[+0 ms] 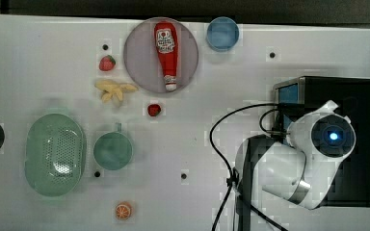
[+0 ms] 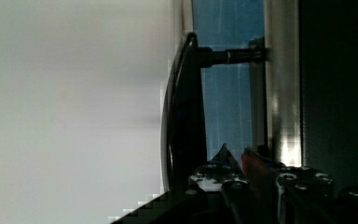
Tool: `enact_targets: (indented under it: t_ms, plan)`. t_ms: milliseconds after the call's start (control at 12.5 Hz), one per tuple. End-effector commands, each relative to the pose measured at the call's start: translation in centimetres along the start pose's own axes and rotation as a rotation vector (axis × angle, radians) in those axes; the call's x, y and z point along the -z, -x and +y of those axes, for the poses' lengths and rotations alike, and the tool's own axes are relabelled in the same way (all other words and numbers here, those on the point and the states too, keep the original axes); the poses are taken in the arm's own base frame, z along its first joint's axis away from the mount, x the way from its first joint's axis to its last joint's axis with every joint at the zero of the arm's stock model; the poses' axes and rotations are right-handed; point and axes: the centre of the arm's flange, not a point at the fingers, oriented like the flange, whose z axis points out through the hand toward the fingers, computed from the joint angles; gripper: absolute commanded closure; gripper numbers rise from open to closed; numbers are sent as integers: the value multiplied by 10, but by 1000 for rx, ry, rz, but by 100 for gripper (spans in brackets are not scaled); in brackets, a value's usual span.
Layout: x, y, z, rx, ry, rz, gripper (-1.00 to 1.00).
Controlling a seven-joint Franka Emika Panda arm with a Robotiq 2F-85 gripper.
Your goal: Flap open oven.
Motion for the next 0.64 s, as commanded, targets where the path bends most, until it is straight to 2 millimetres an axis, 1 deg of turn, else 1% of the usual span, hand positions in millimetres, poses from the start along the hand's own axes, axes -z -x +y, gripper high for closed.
enact_targets:
  t_ms: [80,320,480,640]
  plan:
    - [6,-9,-27,62,-5,23,65]
    - [4,-14,-61,82,18,1,65]
    - [4,-17,-84,110,74,-9,65]
    - [0,-18,-108,93,130,-21,65]
